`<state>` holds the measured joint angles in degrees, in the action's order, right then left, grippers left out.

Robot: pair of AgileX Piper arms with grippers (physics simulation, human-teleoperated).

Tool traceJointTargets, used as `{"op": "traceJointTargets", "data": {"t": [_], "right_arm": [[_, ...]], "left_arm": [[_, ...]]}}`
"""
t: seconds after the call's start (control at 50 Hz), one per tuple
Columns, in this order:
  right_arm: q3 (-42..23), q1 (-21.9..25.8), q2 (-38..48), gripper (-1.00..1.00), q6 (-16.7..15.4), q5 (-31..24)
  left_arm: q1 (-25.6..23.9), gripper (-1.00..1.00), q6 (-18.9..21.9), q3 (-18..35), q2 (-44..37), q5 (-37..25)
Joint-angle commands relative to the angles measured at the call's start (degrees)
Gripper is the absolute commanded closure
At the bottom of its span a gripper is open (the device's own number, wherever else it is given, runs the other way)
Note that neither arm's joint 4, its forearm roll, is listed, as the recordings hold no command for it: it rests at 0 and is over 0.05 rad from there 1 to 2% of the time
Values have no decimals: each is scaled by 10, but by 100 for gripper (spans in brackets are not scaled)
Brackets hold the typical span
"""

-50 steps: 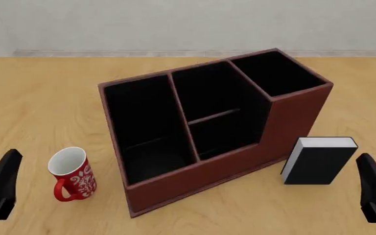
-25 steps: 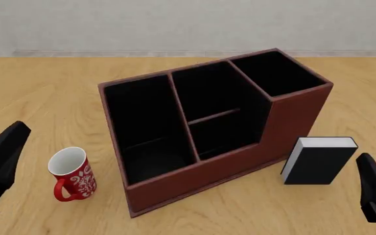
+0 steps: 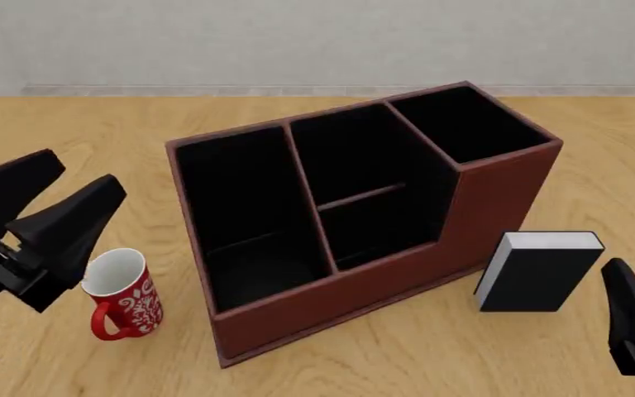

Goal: Pick up the book and place it in the back compartment of the caddy.

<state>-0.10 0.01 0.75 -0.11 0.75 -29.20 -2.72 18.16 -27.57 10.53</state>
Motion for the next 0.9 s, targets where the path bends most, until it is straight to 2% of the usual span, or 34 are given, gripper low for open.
{"op": "traceJointTargets", "data": {"t": [0.02, 0.18, 0.26, 0.34, 0.48, 0.52, 0.9], "right_arm": [[0, 0, 0, -100, 0, -1], [0, 0, -1, -100, 0, 0], [-1, 0, -3, -100, 0, -3], [0, 0, -1, -100, 0, -1], [0, 0, -2, -100, 0, -2], [0, 0, -2, -100, 0, -2], [0, 0, -3, -100, 0, -3]], "left_arm": [[-58, -100, 0, 12, -78, 66], [-88, -100, 4, 15, -125, 103], [-102, -100, -10, 16, -156, 128], [-129, -100, 9, 23, -209, 162], [-178, -100, 24, 57, -281, 181], [-190, -100, 55, 63, -309, 196], [-227, -100, 35, 114, -385, 226]]}}
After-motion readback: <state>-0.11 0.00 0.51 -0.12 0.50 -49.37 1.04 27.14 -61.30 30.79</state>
